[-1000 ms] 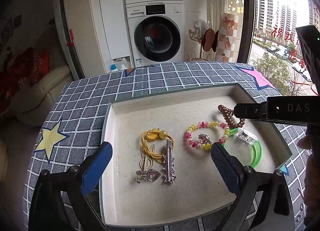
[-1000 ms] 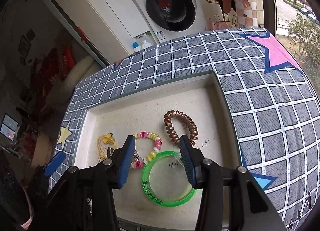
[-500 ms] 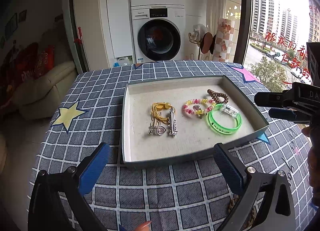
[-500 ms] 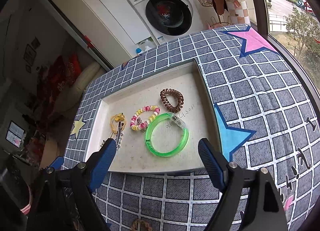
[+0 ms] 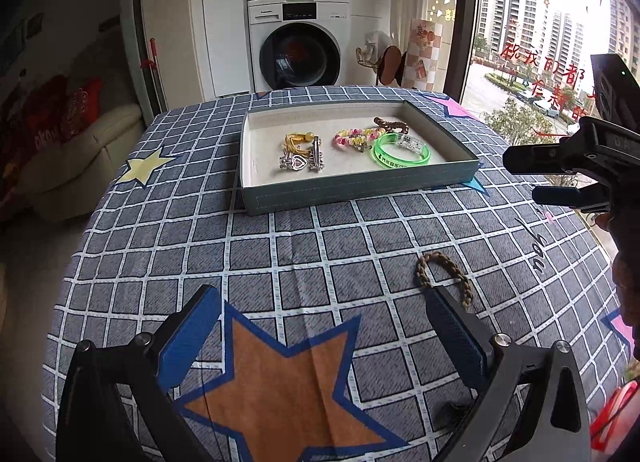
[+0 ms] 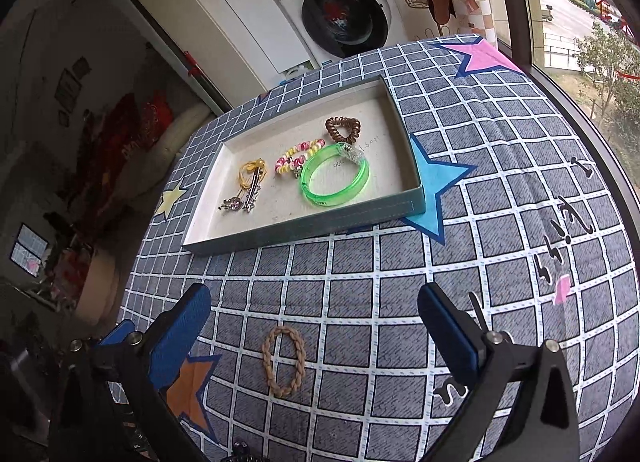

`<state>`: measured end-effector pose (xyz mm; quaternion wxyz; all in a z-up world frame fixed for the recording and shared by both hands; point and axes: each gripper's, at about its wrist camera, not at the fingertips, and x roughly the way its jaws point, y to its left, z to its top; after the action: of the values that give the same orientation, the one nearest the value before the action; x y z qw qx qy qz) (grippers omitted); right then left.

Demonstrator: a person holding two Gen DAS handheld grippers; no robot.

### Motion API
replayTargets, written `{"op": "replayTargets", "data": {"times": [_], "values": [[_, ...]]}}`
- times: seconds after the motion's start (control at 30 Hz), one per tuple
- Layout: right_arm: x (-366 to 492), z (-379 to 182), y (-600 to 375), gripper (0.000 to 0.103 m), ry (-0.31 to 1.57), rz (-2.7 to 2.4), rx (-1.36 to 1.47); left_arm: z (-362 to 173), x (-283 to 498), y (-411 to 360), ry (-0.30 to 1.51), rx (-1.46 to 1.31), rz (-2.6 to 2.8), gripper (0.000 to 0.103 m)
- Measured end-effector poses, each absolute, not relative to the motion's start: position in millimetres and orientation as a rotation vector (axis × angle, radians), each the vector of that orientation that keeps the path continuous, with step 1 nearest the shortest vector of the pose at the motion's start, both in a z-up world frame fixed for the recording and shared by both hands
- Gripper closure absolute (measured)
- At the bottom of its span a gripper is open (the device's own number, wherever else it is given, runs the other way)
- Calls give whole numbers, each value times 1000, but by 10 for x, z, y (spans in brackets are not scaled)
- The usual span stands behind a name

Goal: Organize jewelry
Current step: 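Move the left tool to the black hair tie while the right tool approaches the brown braided bracelet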

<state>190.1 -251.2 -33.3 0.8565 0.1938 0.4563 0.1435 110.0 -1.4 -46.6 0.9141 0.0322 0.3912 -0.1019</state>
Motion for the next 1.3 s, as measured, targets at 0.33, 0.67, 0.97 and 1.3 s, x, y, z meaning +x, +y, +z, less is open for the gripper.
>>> {"op": "replayTargets", "data": {"times": [0.33, 0.67, 0.97, 1.3], "values": [[1446, -542, -2445, 0, 1051, 286, 344, -589, 591, -265, 824, 115, -354, 0], [1311, -645, -2303, 0, 1098, 273, 264, -771, 445, -554, 850, 165, -369, 0], [1463, -758, -2100, 1, 1118, 277, 184, -811, 414, -665, 834, 185, -362, 0], [1644, -892, -1886, 10, 1133, 297, 69, -904, 461, -682, 863, 195, -353, 25]]}}
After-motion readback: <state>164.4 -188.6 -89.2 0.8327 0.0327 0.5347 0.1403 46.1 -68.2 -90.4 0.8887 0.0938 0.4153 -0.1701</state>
